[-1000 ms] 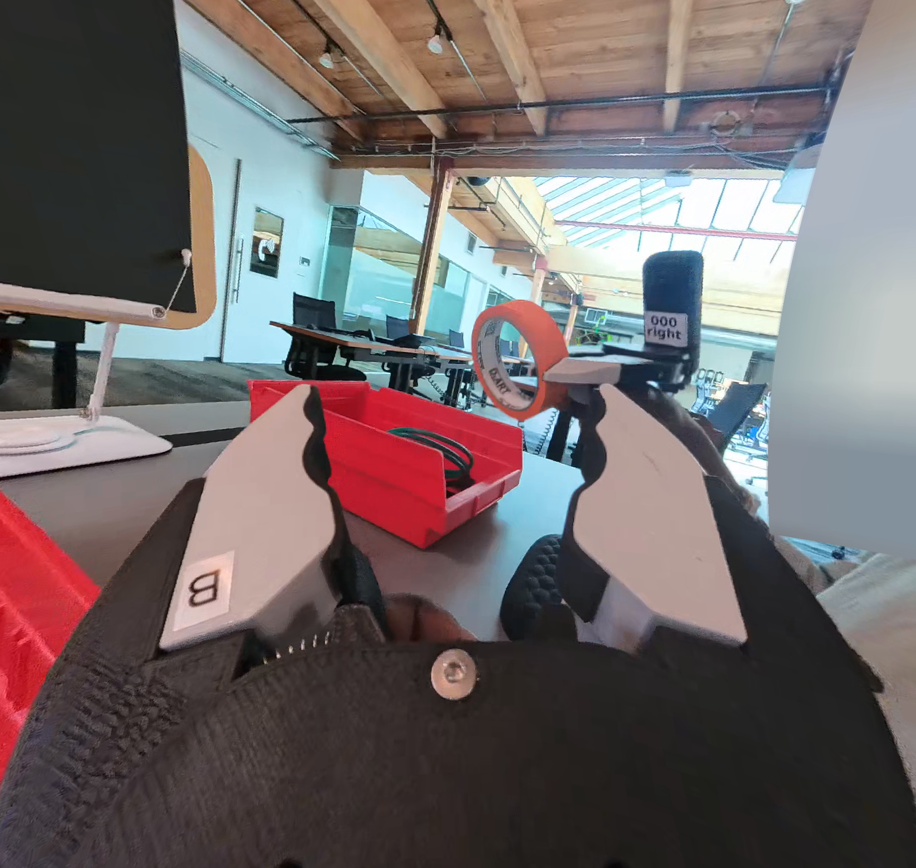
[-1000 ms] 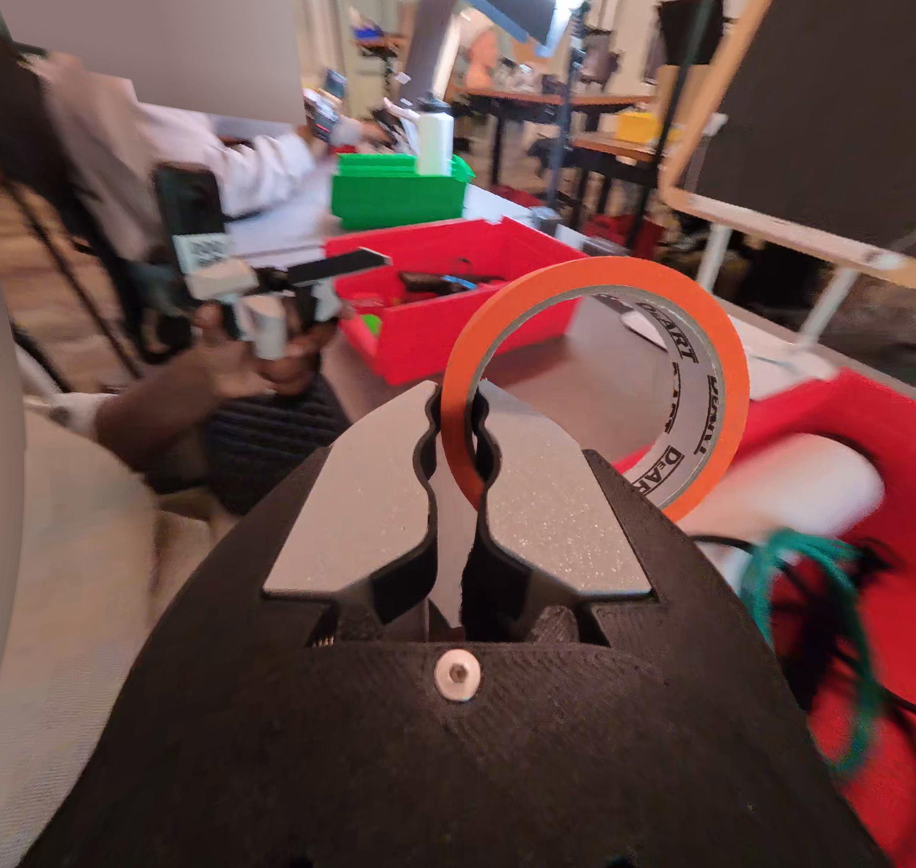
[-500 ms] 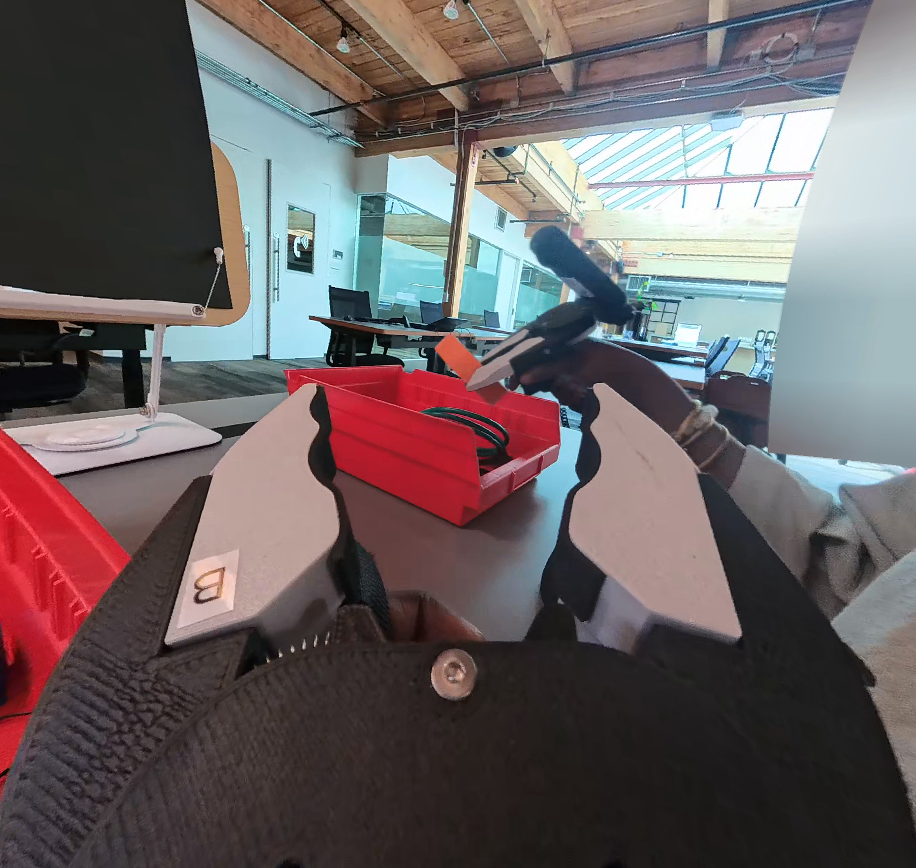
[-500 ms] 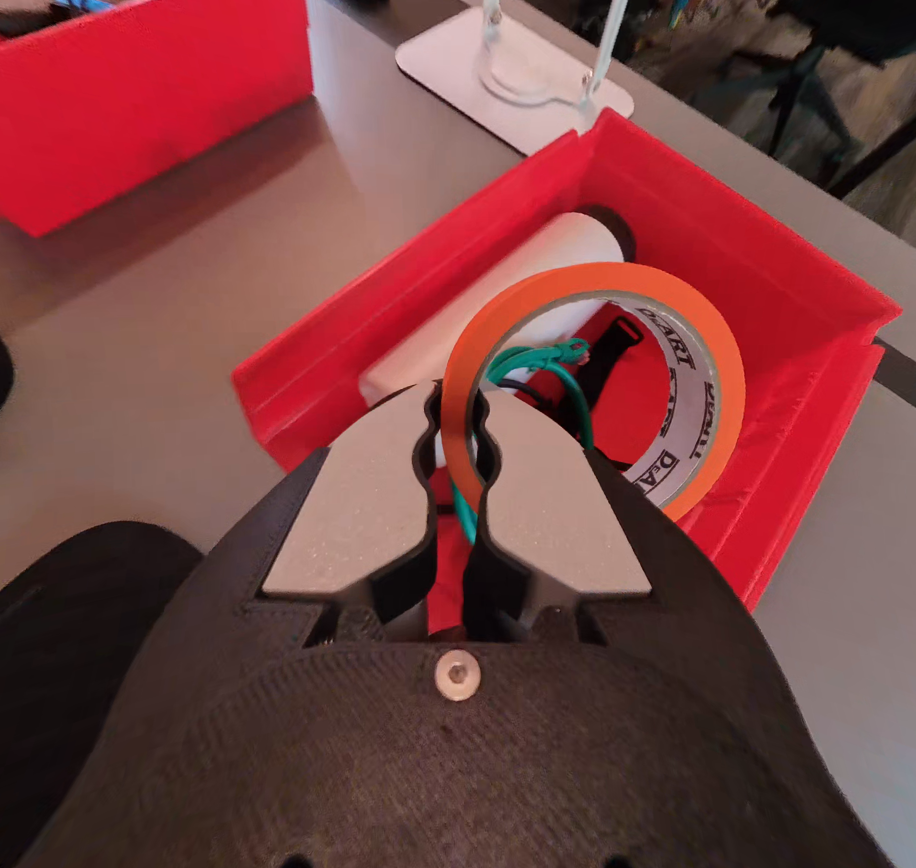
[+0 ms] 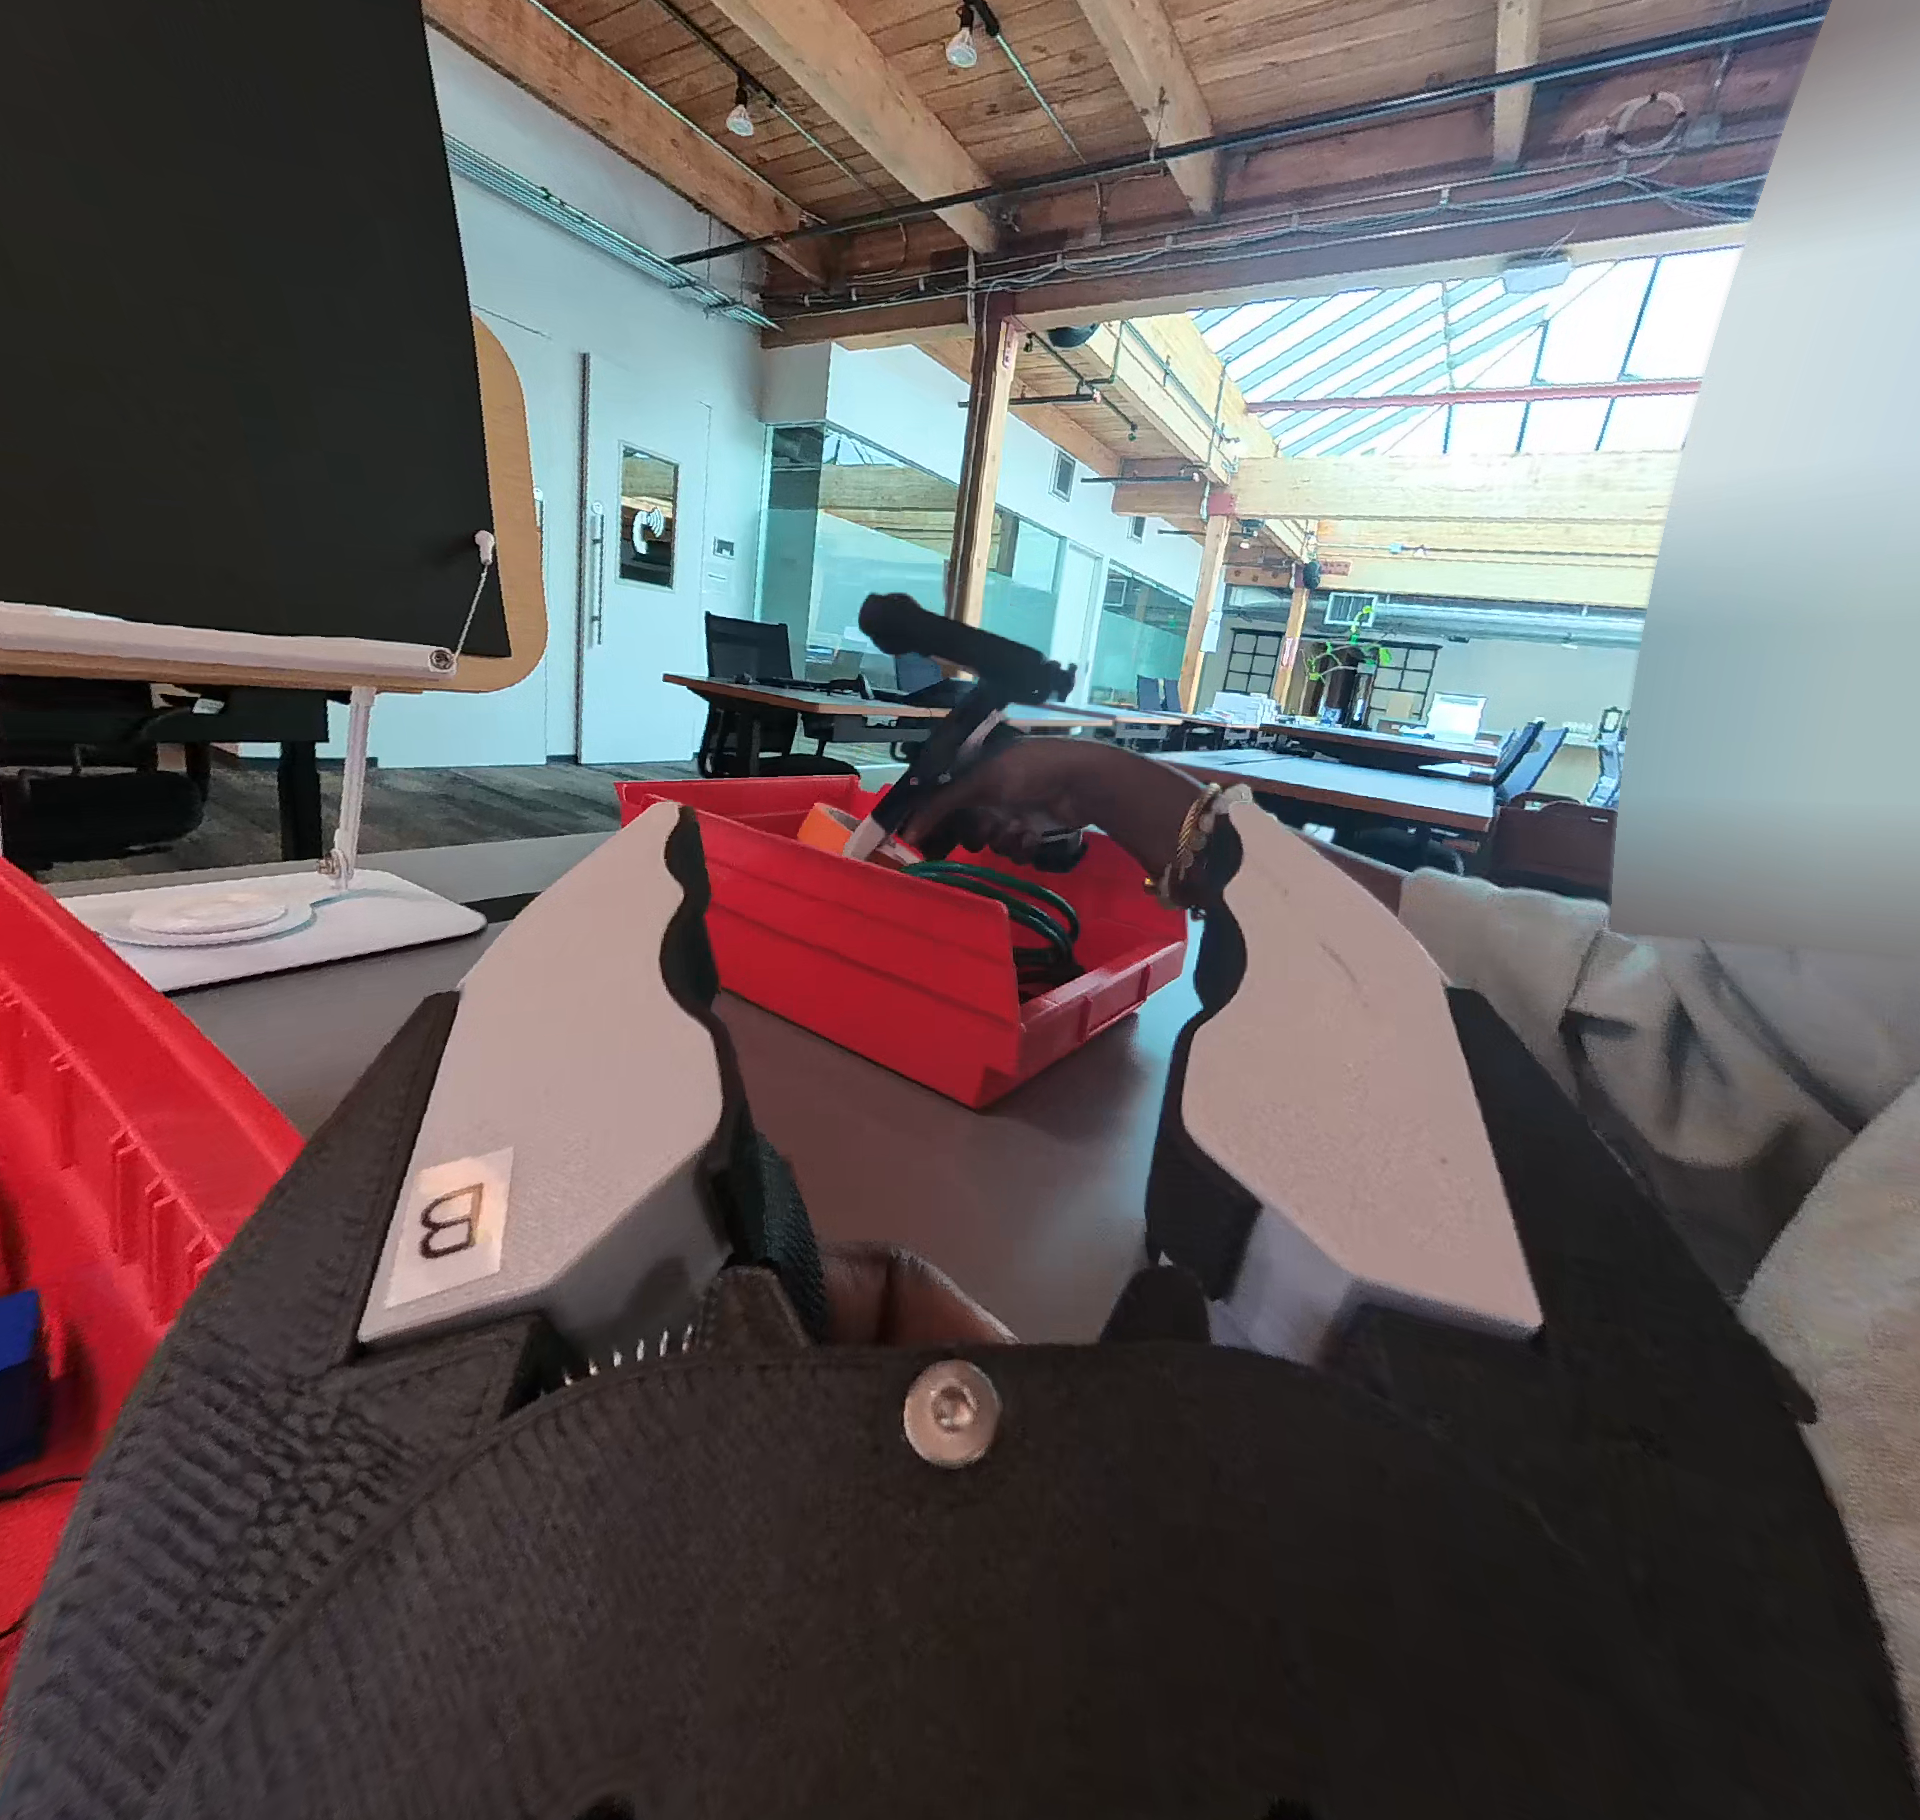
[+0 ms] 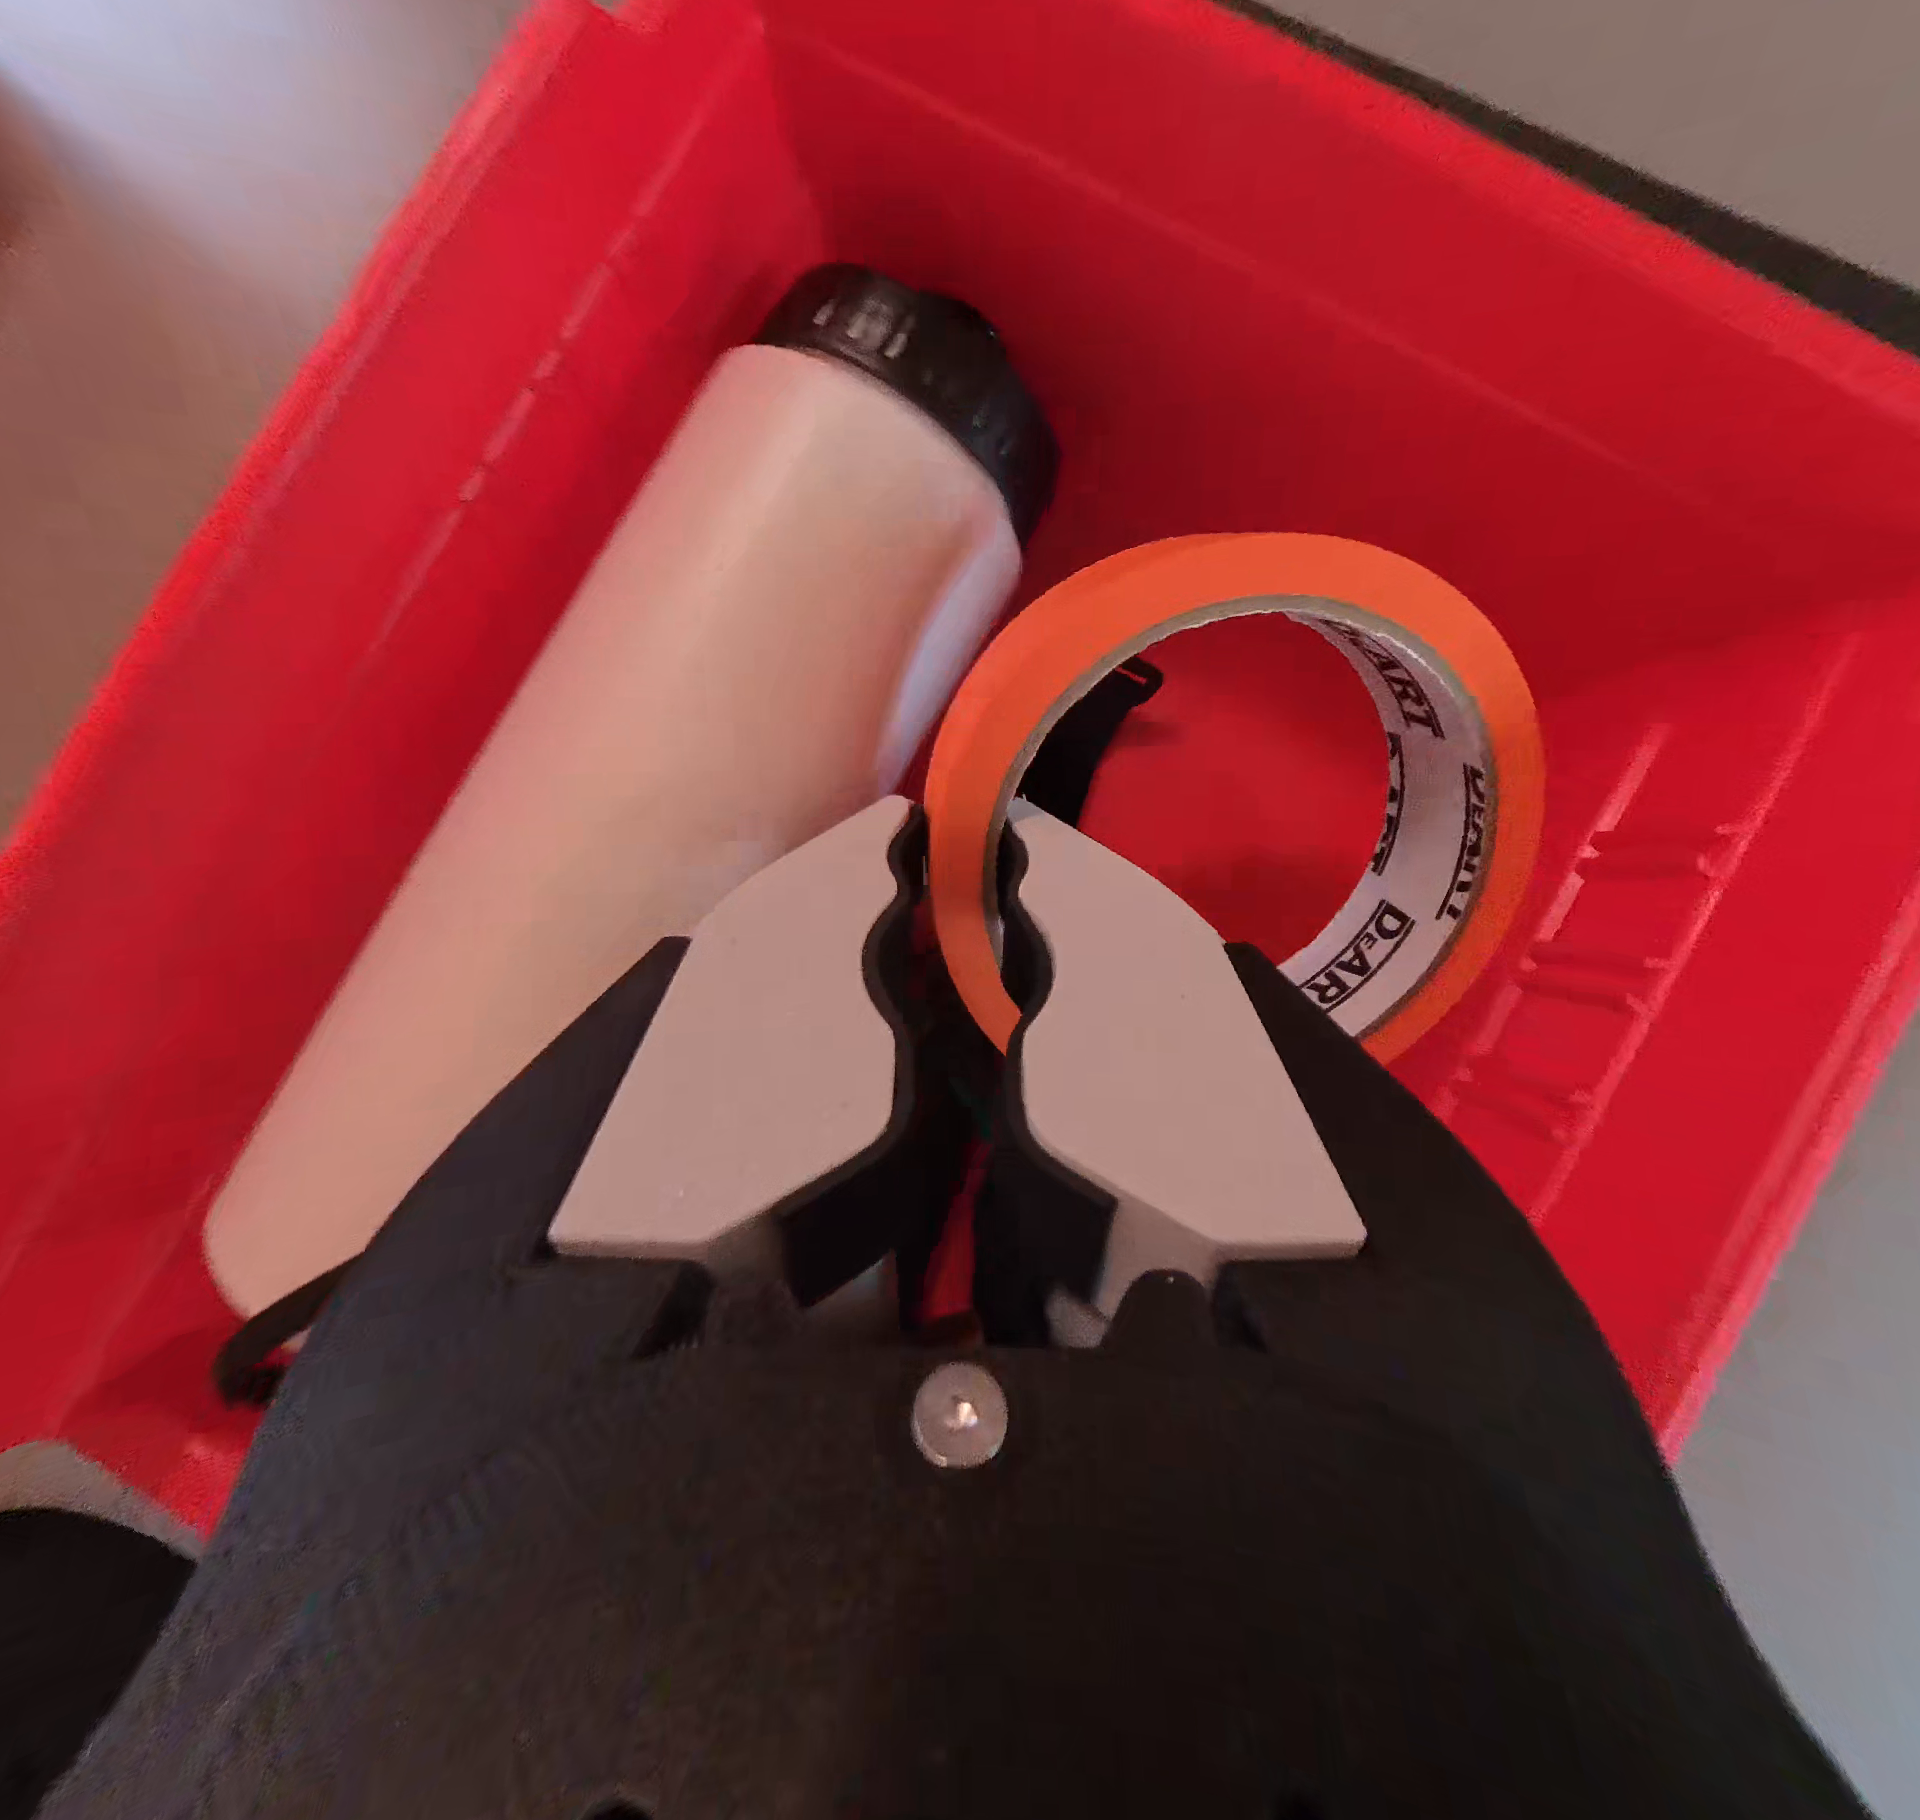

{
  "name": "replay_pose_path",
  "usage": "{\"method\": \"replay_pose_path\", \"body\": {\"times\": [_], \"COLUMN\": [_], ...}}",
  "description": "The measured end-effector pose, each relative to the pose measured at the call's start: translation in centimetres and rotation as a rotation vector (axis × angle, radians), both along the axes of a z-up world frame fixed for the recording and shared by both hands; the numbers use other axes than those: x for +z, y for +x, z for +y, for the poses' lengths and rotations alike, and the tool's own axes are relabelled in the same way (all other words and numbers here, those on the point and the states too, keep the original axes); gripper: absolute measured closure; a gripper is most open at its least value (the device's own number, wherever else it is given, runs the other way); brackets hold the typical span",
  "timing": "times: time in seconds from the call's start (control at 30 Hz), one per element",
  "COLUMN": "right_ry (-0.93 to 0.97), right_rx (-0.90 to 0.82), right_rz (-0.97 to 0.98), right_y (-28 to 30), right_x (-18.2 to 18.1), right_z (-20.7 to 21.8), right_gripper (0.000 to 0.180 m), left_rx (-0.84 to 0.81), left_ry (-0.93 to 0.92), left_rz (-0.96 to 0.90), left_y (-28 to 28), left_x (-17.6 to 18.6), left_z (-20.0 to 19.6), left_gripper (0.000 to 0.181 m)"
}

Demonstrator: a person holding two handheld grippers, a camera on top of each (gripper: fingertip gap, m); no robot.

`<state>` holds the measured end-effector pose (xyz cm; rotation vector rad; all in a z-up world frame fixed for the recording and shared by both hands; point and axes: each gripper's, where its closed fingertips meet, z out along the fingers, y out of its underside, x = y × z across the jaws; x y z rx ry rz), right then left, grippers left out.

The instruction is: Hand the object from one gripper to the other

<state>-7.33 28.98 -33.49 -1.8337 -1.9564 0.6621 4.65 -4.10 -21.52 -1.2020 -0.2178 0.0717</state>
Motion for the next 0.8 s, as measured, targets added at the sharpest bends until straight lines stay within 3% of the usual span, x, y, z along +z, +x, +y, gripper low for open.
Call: {"method": "replay_pose_path", "body": {"times": [0.23, 0.37, 0.6, 0.8], "right_ry": [0.021, 0.042, 0.053, -0.069], "right_rx": [-0.027, -0.057, -0.106, -0.007], "right_rz": [-0.055, -0.010, 0.320, 0.716], "right_y": [-0.4, -0.3, 2.3, 10.0], "right_x": [-2.0, -1.0, 7.5, 14.0], "right_z": [0.9, 1.3, -0.3, -8.4], "right_gripper": [0.163, 0.156, 0.099, 0.073], "left_rx": [0.023, 0.011, -0.018, 0.000], "left_ry": [-0.043, -0.092, -0.197, -0.169], "left_rz": [0.010, 0.014, 0.013, -0.013], "left_y": [-0.2, 0.1, 0.9, 0.7], "left_x": [-0.5, -1.1, -2.4, -1.6], "left_z": [0.3, 0.9, 2.2, 1.8], "left_gripper": [0.090, 0.090, 0.074, 0.081]}}
